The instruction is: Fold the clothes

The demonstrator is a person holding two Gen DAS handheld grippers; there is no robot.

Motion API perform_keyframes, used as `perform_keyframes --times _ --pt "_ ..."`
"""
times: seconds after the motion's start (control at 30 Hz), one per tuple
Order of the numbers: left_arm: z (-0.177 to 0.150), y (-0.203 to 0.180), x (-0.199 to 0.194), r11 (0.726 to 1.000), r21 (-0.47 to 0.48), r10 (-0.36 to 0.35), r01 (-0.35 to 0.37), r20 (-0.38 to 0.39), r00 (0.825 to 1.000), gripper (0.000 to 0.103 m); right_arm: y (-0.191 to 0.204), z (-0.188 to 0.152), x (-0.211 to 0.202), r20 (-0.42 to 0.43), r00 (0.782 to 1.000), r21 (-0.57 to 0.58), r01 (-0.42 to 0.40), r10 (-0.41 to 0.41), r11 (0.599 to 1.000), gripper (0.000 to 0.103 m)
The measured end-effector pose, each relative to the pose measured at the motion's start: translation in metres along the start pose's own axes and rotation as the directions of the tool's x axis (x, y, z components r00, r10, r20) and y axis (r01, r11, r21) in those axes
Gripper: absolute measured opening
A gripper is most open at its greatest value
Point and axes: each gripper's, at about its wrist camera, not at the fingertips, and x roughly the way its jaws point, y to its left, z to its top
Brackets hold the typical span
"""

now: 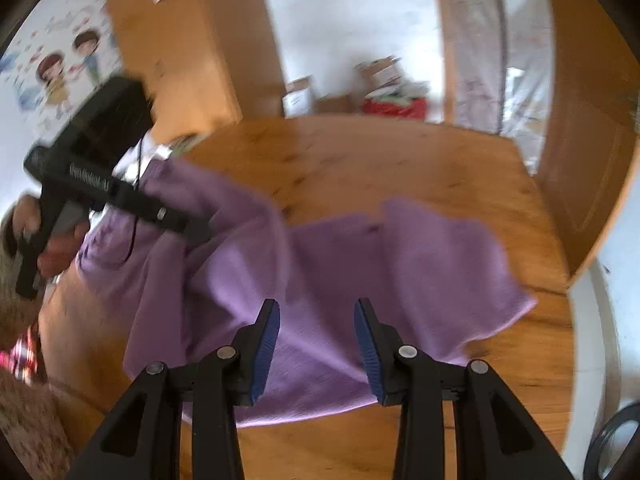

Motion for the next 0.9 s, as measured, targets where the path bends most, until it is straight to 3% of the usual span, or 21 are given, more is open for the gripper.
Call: perform_keyframes --times 0.07,0.13,0.17,0.2,0.27,0.53,0.7,0.9 --pt "-0.004 -0.004 0.003 0.999 0.032 0.008 -0.008 -0.015 1.0 0.031 0.008 -0.003 0.01 -0.04 0.999 -0.034 -0.006 0.004 0.999 0.039" --pt "-0.006 -0.003 0.006 0.999 0.043 0.029 -0.027 -0.03 0.999 0.031 0.014 -0.004 0.016 -0.067 0.998 -0.073 0.017 -0.022 0.997 0.039" --pt "-0.007 -0.002 0.008 0.998 0.048 0.039 -0.037 -0.037 0.999 0.031 0.018 -0.004 0.018 -0.076 0.997 -0.093 0.027 -0.034 0.995 0.03" --pt "-0.008 -0.001 0.008 0.998 0.048 0.041 -0.039 -0.041 0.998 0.031 0.018 -0.003 0.017 -0.071 0.997 -0.094 0.033 -0.039 0.995 0.014" --pt "-0.009 0.002 0.009 0.998 0.045 0.04 -0.038 -0.046 0.998 0.031 0.016 0.0 0.015 -0.054 0.998 -0.083 0.035 -0.04 0.996 0.007" --pt "-0.005 0.008 0.002 0.999 0.037 0.009 -0.008 -0.018 1.0 0.031 0.013 0.042 -0.008 0.078 0.997 -0.046 0.004 -0.001 0.999 0.006" --pt "0.005 0.003 -0.016 1.0 0.02 -0.018 0.018 0.05 0.999 0.031 0.009 0.074 -0.009 0.135 0.991 -0.007 -0.009 0.01 1.0 0.006" --pt "0.013 -0.002 -0.026 0.998 0.051 0.017 -0.022 0.105 0.994 0.035 0.003 0.101 0.008 0.159 0.987 0.027 -0.014 0.009 1.0 0.006"
